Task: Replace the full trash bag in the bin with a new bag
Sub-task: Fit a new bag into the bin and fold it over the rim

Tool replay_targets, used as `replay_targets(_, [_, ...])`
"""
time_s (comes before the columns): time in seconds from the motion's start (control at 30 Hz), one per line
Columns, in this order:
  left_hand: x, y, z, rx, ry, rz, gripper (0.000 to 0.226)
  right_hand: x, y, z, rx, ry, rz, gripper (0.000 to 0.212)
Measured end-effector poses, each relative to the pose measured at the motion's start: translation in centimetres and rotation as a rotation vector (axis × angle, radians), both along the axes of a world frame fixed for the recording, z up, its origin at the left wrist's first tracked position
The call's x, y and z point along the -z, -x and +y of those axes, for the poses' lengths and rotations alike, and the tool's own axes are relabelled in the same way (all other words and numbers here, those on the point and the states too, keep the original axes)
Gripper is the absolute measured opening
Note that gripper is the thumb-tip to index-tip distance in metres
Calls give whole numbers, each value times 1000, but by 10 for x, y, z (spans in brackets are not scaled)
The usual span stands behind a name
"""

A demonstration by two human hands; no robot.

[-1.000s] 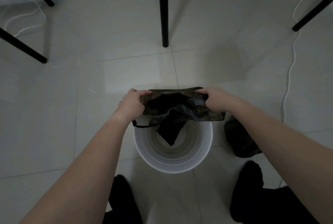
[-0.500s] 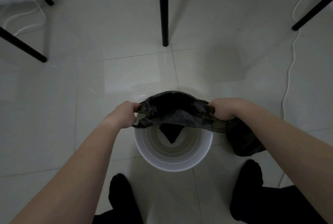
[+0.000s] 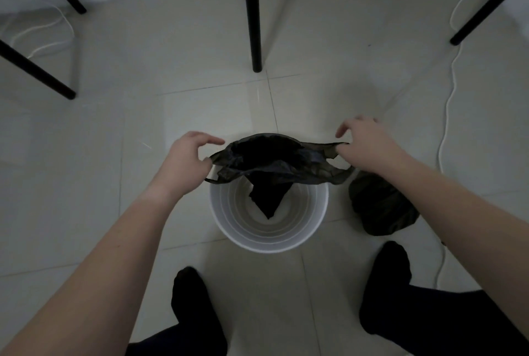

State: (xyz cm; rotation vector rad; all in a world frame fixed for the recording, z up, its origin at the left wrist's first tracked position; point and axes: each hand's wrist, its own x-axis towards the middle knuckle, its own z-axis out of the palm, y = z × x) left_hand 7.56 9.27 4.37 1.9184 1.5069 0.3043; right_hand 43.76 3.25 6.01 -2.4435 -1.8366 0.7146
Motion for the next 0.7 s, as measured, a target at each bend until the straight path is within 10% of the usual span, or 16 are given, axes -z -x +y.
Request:
replay_targets(0.13, [-16, -23, -18, 104, 4, -180, 31, -5, 30, -21, -241, -83, 247, 35])
replay_targets(0.53, [-3, -26, -43, 378, 249, 206, 20, 5, 59, -41, -566, 316, 144, 42])
replay_targets(0.7, [1, -23, -60, 412, 96, 377, 58, 8, 62, -58, -608, 352, 117, 36])
